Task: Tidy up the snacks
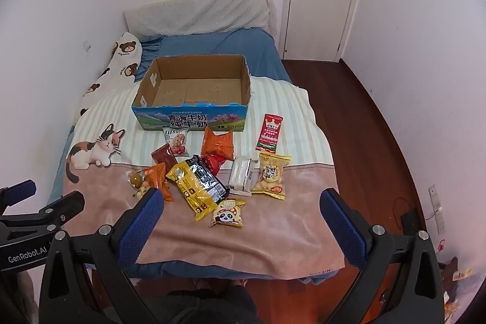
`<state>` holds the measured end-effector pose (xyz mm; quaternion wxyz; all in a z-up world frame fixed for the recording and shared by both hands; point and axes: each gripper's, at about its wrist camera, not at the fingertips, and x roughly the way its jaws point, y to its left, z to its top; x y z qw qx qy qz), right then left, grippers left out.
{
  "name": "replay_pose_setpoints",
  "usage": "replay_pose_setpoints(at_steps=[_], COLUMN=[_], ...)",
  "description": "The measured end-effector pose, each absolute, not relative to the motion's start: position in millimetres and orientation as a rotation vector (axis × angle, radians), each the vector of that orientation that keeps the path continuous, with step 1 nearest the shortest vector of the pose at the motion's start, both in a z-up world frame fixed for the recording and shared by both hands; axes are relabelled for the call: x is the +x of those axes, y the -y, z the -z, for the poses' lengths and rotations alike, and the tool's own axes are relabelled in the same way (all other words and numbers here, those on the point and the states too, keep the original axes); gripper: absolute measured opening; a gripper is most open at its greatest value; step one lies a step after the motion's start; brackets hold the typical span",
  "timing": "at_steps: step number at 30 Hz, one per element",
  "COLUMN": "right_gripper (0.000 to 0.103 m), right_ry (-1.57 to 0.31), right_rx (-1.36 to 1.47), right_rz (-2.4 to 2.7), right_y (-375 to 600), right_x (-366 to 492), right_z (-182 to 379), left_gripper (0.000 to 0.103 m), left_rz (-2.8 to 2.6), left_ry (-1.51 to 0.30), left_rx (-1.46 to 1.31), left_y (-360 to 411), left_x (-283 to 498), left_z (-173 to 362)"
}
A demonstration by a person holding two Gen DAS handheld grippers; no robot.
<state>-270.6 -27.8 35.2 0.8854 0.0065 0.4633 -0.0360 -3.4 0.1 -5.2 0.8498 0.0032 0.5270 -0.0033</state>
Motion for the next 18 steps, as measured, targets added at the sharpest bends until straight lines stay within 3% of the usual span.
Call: replay_pose_setpoints(at_steps=[18], right_gripper=[0.103], right_ry=[-0.955], right_rx=[0.03], right_rz=[0.08], right_y=[29.4], right_x=[-279.0], right_z=[-33.5], left_gripper=[0.103], left_rz=[0.013], left_ry=[-1.105], left_rx=[0.012], left_y=[5.1], left_x=[-7.3], left_z=[1.0])
